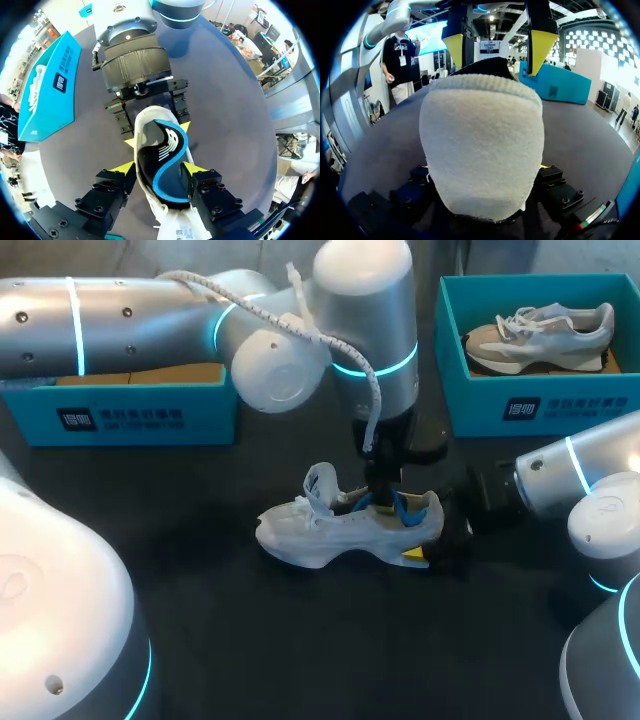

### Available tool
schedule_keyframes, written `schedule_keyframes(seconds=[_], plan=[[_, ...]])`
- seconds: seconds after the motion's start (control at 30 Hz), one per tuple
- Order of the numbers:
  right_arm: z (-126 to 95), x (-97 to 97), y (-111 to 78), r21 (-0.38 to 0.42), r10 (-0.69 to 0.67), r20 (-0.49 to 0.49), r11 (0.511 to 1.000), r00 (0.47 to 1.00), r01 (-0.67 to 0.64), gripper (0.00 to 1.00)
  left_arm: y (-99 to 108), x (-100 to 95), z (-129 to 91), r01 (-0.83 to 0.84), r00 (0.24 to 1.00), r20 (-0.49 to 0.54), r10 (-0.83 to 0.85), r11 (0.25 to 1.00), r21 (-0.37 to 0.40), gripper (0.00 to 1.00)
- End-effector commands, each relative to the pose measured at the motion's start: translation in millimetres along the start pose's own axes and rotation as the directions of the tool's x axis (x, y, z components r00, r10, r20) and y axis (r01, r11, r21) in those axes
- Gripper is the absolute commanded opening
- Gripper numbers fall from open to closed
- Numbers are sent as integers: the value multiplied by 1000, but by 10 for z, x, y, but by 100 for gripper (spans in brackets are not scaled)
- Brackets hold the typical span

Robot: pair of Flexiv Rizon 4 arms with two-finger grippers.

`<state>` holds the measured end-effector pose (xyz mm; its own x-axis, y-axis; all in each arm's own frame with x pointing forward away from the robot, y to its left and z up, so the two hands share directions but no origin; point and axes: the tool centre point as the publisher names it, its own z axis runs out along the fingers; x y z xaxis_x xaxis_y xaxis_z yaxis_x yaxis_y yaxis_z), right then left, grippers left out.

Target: Take the shoe out of the shoebox, open the shoe tongue, remove and reinsert the insole, then place the shoe into the shoebox

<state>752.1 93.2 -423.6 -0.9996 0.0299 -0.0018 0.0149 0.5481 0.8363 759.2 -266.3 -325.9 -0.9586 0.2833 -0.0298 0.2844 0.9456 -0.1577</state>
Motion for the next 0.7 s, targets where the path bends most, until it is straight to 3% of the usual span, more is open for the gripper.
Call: schedule_keyframes(seconds=[0.03, 0.47, 0.7], plan=[[54, 0, -12, 4, 1, 1, 1000, 1000, -1, 0, 12, -17, 92, 0, 1000, 3, 0, 1000, 6, 58], [54, 0, -12, 4, 1, 1, 1000, 1000, -1, 0, 56, -90, 186, 7, 1000, -10, -7, 1000, 15, 45], [54, 0, -12, 4, 1, 1, 1000, 1000, -1, 0, 38, -104, 217, 0, 1000, -20, 1, 1000, 21, 30]])
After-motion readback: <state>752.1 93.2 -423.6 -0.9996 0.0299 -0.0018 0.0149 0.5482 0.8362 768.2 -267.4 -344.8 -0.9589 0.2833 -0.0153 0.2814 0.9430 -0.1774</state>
